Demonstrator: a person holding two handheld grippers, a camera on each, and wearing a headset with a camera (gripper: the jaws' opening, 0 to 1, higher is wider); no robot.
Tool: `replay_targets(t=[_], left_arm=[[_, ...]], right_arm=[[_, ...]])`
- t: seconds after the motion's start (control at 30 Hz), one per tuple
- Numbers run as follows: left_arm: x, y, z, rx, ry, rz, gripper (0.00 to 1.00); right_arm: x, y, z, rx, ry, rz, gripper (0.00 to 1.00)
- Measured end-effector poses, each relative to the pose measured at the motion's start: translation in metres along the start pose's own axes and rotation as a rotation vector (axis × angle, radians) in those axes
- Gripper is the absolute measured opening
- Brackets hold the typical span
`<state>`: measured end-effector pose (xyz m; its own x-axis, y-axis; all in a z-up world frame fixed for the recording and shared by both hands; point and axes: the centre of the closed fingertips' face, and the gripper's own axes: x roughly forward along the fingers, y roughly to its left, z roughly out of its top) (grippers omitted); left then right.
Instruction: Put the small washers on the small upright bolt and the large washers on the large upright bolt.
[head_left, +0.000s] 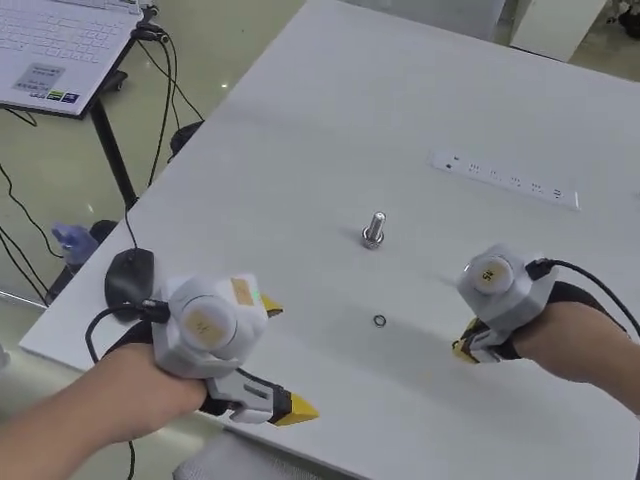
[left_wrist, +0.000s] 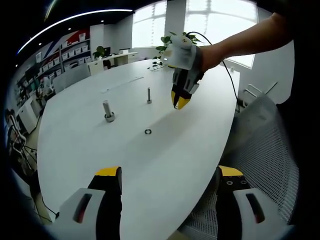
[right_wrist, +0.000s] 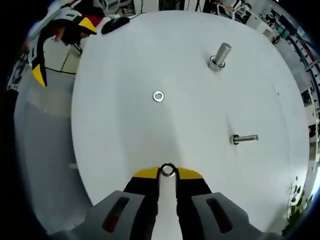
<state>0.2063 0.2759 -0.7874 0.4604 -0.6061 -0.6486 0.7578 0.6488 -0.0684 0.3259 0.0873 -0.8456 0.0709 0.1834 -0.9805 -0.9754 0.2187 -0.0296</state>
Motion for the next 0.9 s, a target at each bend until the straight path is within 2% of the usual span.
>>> replay_targets(t=[0.2,0.3,0.77,0.9], left_arm=[[0.002,-0.001,0.002,0.006,0.001,-0.007,0.77],[0.003,-0.001,0.002,0.009,0.002,-0.008,0.77],[0.006,-0.003,0.004,0.002,0.004,-0.005,0.77],[0.007,-0.003,0.004,0.004,0.008,-0.006,0.77]], right_arm=[[-0.009,-0.019,-0.02,0.025,0.02,-0.017,0.12],[-0.013,-0.026,-0.024,0.036,0.024,-0.022,0.12],[-0.021,-0.061,-0.014,0.041,0.019,-0.044,0.12],[-0.025,-0.064,-0.011,0.063,0.005,-0.048,0.12]])
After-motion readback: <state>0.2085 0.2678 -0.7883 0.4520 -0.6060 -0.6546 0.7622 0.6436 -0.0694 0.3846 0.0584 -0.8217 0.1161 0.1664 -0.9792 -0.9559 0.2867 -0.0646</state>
